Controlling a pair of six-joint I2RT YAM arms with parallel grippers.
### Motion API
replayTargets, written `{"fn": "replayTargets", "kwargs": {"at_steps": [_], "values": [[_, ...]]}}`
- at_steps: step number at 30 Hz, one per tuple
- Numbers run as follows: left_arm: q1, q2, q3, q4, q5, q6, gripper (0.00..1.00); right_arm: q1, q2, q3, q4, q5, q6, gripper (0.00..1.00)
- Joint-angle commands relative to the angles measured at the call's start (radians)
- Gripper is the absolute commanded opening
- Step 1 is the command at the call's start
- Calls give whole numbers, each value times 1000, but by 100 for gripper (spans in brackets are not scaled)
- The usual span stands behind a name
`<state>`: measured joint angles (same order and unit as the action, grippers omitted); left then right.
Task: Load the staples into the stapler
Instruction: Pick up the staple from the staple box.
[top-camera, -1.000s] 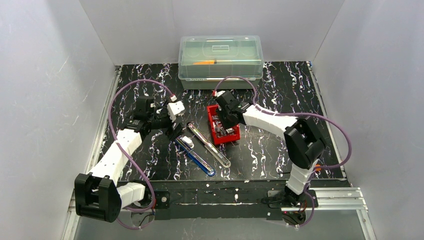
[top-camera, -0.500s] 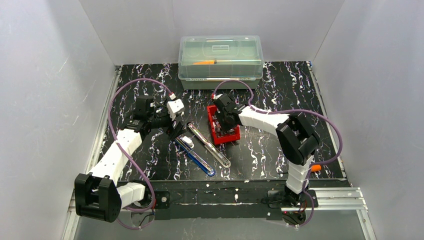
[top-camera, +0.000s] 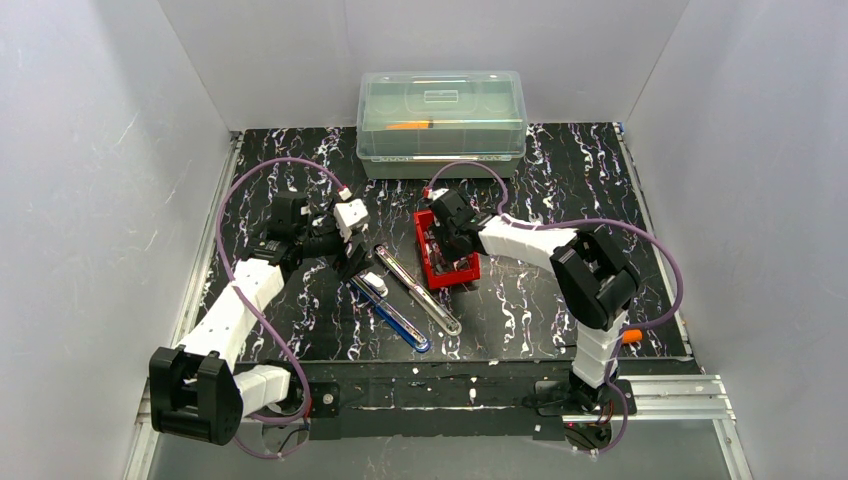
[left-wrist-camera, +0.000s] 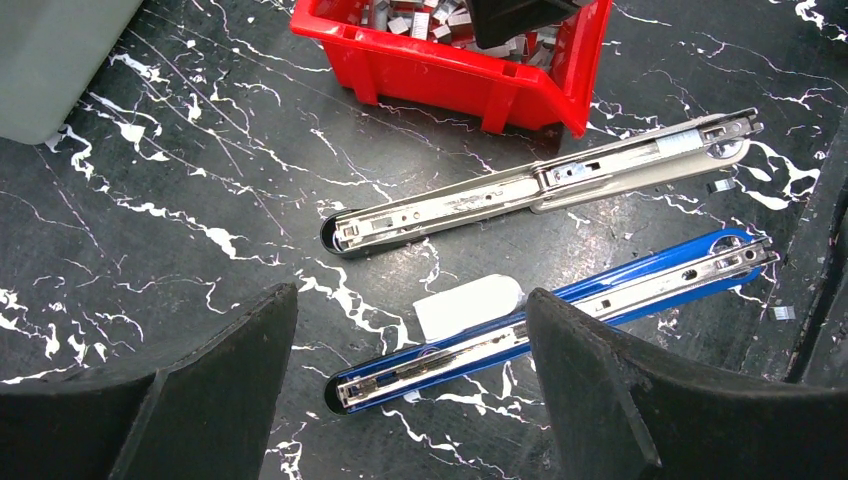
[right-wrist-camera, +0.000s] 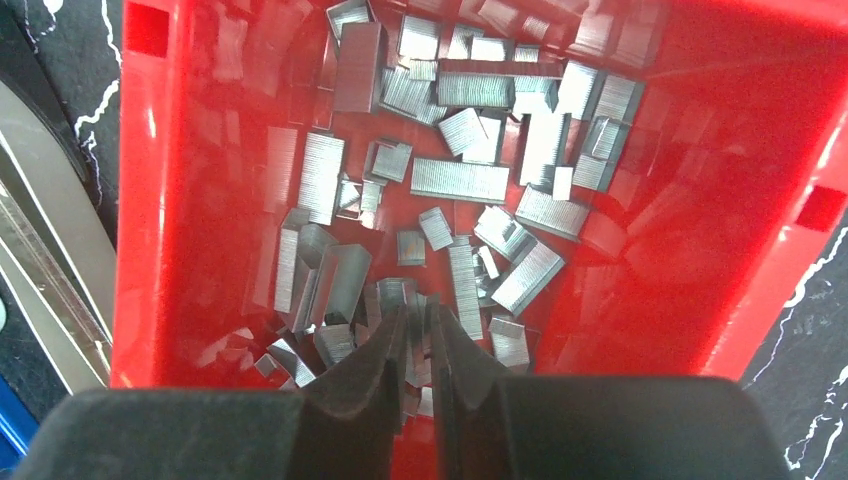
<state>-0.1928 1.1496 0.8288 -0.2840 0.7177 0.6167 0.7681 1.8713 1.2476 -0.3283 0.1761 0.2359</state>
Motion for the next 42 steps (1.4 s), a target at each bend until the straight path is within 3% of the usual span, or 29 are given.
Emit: {"fn": "replayTargets", "kwargs": {"at_steps": [1,10,23,36,39,42], "values": [[3,-31,-10,6,33,-9,83,5,-25,-16,10,-11,17,19],[3,-34,-8,5,44,-14,82,4,-88,-16,17,0,10,12],[3,-40,8,6,74,-19,82,5,-205,-36,-16,-3,-8,10],[0,-61,5,-6,249,166,81,1,-516,-190,-133,-139,-15,11],[-6,-76,3,-16,296,223,82,-4,-586,-255,-68,-236,17,12],[-25,-93,3,-24,354,332,84,-18,-574,-210,-42,-376,14,13]]}}
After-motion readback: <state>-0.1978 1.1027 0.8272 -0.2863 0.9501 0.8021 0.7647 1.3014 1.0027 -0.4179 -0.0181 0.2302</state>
